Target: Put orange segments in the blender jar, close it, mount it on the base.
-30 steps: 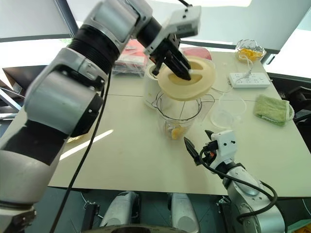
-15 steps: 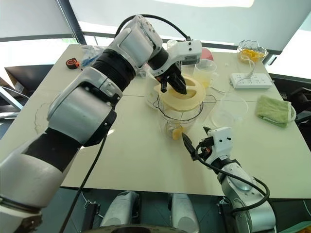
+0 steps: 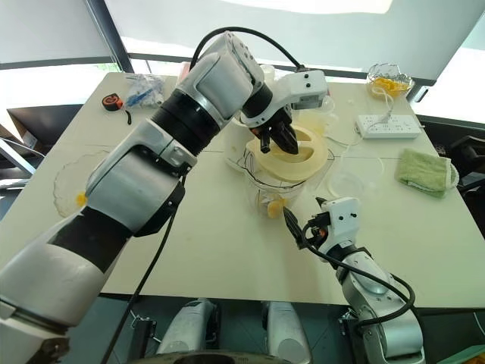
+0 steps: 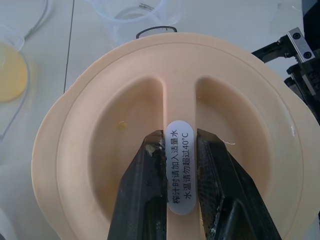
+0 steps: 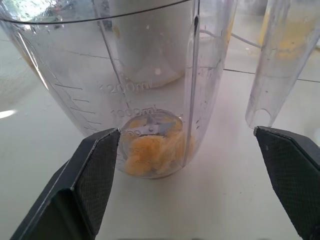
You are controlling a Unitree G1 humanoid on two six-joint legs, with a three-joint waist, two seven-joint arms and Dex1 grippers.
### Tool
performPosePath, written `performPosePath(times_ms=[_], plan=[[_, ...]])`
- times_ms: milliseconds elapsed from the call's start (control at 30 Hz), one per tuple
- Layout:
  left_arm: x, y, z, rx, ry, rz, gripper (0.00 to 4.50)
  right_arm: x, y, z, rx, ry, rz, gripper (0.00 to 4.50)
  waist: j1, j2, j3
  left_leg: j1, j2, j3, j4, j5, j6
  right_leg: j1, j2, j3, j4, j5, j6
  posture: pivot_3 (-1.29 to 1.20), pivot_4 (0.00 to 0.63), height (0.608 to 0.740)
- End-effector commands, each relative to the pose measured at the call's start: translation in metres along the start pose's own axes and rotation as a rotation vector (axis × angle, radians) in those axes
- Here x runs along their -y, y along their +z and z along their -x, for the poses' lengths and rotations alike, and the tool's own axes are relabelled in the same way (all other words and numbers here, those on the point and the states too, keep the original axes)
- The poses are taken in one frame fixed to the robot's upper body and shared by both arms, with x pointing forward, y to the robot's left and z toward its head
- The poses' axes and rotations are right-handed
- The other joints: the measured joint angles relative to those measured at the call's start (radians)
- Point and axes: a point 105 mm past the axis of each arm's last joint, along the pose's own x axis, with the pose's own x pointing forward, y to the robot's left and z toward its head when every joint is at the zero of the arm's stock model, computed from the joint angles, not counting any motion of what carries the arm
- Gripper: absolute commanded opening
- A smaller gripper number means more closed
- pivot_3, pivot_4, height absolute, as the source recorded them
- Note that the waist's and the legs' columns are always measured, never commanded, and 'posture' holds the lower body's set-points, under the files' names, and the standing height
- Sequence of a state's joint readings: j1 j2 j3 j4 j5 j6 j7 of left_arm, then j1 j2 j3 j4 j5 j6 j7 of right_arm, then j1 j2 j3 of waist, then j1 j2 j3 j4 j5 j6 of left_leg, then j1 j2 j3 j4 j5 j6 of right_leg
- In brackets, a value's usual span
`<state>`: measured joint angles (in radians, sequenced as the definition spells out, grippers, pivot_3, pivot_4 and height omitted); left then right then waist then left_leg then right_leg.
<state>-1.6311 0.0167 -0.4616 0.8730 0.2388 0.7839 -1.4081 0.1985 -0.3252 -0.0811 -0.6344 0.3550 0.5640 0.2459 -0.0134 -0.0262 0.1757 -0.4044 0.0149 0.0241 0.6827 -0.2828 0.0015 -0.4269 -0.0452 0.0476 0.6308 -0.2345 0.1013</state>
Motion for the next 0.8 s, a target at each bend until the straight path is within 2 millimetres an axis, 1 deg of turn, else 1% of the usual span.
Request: performPosePath(times_ms=[33, 200, 367, 467, 567, 700, 800], plan=[[0.005, -0.029, -0.024, -0.102, -0.012, 0.113, 0.24, -0.001, 0.009, 0.000, 0.043, -0.001, 0.011, 4.50, 0.000, 0.000, -0.005, 0.001, 0.000, 0.000, 0.000, 0.000, 0.000, 0.001, 0.000, 0.000, 0.000, 0.000, 0.000, 0.00, 0.150, 0.740], [0.010, -0.034, -0.024, -0.103, -0.009, 0.151, 0.24, -0.001, 0.008, 0.001, 0.042, -0.005, 0.011, 4.50, -0.001, 0.001, -0.013, 0.005, 0.000, -0.001, 0.000, 0.000, 0.000, 0.004, 0.000, 0.001, 0.000, 0.000, 0.000, 0.00, 0.150, 0.740], [0.009, -0.044, -0.020, -0.119, 0.035, 0.188, 0.24, 0.001, 0.006, 0.003, 0.038, -0.006, 0.009, 4.50, -0.006, 0.001, -0.013, 0.014, 0.002, -0.001, 0.000, -0.001, 0.000, 0.013, 0.000, 0.001, -0.001, -0.001, 0.000, 0.00, 0.150, 0.740], [0.006, -0.048, -0.017, -0.120, 0.063, 0.206, 0.24, 0.001, 0.005, 0.001, 0.037, -0.003, 0.008, 4.50, -0.008, 0.001, -0.013, 0.014, 0.002, -0.002, 0.000, -0.001, 0.000, 0.013, 0.000, 0.001, -0.001, -0.001, 0.000, 0.00, 0.150, 0.740], [0.002, -0.053, -0.015, -0.117, 0.088, 0.218, 0.24, 0.001, 0.004, -0.002, 0.038, 0.000, 0.010, 4.50, -0.009, 0.002, -0.014, 0.015, 0.002, -0.002, 0.000, -0.001, 0.000, 0.013, 0.000, 0.001, -0.001, -0.002, 0.002, 0.00, 0.150, 0.740], [-0.011, -0.064, -0.015, -0.114, 0.152, 0.240, 0.24, 0.001, 0.005, -0.005, 0.042, 0.004, 0.013, 4.50, -0.008, 0.003, -0.017, 0.015, 0.002, -0.002, 0.000, -0.001, 0.000, 0.014, 0.000, 0.001, -0.001, -0.002, 0.002, 0.00, 0.150, 0.740], [-0.021, -0.065, -0.014, -0.095, 0.199, 0.261, 0.24, 0.001, 0.004, -0.007, 0.038, 0.014, 0.018, 4.50, -0.008, 0.002, -0.018, 0.017, 0.002, -0.002, 0.000, -0.001, 0.000, 0.015, 0.000, 0.001, -0.002, -0.003, 0.003, 0.00, 0.150, 0.740]])
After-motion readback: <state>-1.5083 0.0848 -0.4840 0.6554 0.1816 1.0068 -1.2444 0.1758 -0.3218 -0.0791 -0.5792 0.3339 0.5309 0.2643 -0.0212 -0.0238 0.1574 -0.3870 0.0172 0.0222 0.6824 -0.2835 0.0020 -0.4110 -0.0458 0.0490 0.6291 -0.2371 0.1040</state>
